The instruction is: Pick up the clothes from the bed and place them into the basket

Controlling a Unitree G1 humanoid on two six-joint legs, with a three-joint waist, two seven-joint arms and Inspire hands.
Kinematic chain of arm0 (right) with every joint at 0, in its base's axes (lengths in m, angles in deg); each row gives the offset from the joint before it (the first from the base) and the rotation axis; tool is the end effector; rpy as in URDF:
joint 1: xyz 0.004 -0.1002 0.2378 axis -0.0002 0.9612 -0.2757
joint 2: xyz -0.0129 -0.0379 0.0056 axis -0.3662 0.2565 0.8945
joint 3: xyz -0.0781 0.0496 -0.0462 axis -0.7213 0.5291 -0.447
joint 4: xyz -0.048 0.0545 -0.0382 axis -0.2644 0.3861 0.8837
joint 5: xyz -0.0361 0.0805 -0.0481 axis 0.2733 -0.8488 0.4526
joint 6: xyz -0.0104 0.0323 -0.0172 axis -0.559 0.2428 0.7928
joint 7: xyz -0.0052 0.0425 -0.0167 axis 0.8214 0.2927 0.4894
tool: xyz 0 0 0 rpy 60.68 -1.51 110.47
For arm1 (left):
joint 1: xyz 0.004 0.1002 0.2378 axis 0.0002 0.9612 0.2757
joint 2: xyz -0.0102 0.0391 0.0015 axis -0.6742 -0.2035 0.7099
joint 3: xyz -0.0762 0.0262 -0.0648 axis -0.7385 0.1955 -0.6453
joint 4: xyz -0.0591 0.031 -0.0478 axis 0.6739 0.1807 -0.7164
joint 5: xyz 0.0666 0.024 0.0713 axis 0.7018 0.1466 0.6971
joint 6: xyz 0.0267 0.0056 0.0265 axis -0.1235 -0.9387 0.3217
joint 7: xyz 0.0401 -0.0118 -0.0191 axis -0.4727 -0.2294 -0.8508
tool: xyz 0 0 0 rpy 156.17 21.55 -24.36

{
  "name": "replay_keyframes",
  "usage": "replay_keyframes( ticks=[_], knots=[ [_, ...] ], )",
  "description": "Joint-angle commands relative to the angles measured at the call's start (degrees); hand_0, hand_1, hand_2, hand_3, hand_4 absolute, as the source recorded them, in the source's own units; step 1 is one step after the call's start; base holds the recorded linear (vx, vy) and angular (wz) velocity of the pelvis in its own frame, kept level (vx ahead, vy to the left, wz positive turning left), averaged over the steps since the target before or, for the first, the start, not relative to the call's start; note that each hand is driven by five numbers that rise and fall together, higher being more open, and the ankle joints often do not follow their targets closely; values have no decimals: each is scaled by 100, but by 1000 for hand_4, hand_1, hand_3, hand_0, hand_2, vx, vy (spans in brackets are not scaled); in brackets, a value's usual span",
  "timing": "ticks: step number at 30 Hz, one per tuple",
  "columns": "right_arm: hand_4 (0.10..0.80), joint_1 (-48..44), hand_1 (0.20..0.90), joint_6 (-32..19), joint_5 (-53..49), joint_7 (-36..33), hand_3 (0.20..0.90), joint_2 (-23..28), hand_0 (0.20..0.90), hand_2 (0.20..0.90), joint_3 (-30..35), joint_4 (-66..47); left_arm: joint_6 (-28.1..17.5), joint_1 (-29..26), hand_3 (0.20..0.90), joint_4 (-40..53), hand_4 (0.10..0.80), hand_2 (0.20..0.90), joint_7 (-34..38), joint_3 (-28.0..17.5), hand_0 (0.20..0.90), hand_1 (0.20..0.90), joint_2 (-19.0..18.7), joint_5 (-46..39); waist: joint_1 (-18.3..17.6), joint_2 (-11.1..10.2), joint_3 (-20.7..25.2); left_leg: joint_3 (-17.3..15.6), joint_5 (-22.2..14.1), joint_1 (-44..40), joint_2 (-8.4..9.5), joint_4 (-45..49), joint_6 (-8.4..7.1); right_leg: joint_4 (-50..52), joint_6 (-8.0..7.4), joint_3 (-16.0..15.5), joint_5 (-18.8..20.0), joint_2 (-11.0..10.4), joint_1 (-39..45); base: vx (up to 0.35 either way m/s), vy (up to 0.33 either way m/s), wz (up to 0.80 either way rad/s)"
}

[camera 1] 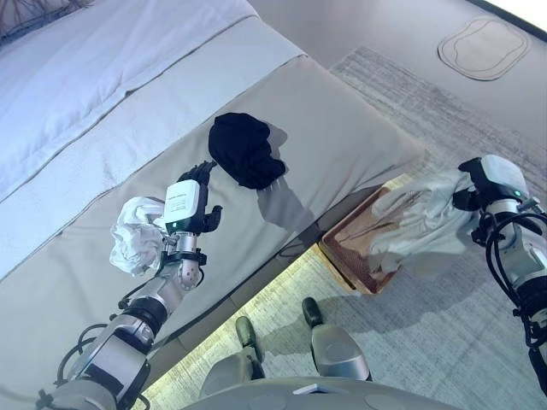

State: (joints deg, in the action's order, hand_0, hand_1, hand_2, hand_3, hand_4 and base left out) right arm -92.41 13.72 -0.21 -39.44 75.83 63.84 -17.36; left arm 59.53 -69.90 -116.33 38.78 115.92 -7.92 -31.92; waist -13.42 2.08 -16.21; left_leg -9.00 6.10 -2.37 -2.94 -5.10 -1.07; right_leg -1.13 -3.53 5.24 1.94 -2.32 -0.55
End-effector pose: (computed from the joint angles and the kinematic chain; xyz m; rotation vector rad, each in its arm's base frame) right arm 0.2493 -0.3459 0.0971 -1.3461 0.2823 -0.3139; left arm 0.2462 0.1954 -0.0090 1.0818 -0.2324 0.2136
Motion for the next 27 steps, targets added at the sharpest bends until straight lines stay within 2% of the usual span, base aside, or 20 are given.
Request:
replay_keyframes(
  ticks=[1, 6, 7, 27],
  knots=[
    [100, -640, 300, -41, 184, -326, 200, 101, 300, 300, -161, 476, -242, -75, 900, -27, 800, 900, 242, 70, 900, 900, -35, -122, 215, -184, 986, 54, -724, -272, 16, 93, -36, 305, -103, -58, 143, -18, -246, 0, 0, 0],
    [100, -818, 300, -129, 421, -484, 200, -37, 300, 300, -384, 929, -269, -125, 900, -132, 800, 900, 256, 176, 900, 900, 16, -159, 285, -168, 995, 96, -710, -258, 18, 83, -23, 292, -112, -95, 158, -36, -241, 0, -5, 5],
    [800, -854, 900, -100, 478, -533, 900, -45, 900, 900, -419, 952, -263, -130, 900, -136, 800, 900, 253, 189, 900, 900, 18, -162, 294, -168, 995, 105, -707, -256, 21, 81, -22, 287, -114, -96, 159, -35, -237, -11, -15, 10],
    [800, -923, 900, 117, 501, -750, 900, -110, 900, 900, -537, 658, -264, -277, 900, -176, 800, 900, 270, 293, 900, 900, 31, -247, 321, -209, 924, 156, -654, -177, 19, 56, -12, 255, -138, -103, 198, -47, -279, -3, -1, 1]
  ],
)
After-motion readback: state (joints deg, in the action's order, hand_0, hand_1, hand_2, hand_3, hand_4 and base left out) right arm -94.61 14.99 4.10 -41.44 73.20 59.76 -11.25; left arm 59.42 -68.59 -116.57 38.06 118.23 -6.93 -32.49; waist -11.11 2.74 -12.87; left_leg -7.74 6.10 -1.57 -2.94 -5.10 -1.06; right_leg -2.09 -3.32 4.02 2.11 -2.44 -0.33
